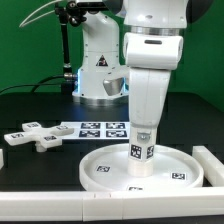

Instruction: Assemble round table

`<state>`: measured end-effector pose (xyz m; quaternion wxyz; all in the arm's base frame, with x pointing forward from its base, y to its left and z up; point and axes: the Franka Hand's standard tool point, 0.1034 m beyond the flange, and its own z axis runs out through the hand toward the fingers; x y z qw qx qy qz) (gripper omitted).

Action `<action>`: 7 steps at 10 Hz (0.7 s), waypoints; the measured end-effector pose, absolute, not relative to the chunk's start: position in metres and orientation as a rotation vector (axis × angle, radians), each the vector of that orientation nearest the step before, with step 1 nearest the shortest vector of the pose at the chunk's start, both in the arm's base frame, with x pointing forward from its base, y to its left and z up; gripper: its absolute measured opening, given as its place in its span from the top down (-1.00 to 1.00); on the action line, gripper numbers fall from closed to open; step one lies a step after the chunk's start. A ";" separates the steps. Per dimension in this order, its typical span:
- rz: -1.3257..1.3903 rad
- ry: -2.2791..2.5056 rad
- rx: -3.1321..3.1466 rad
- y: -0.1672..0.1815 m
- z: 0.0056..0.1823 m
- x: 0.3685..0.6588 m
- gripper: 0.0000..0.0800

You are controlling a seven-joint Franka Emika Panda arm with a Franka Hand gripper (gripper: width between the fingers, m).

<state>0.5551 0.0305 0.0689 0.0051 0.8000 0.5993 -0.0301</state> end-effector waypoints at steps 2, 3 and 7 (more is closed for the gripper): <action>-0.093 1.599 2.717 0.028 0.069 0.553 -0.02; -0.094 1.451 2.808 0.029 0.069 0.553 -0.02; -0.093 1.087 2.970 0.030 0.069 0.553 -0.02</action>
Offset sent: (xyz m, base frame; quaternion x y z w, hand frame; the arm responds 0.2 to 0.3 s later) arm -0.0013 0.0012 0.0045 0.0253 0.0237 0.2552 0.9663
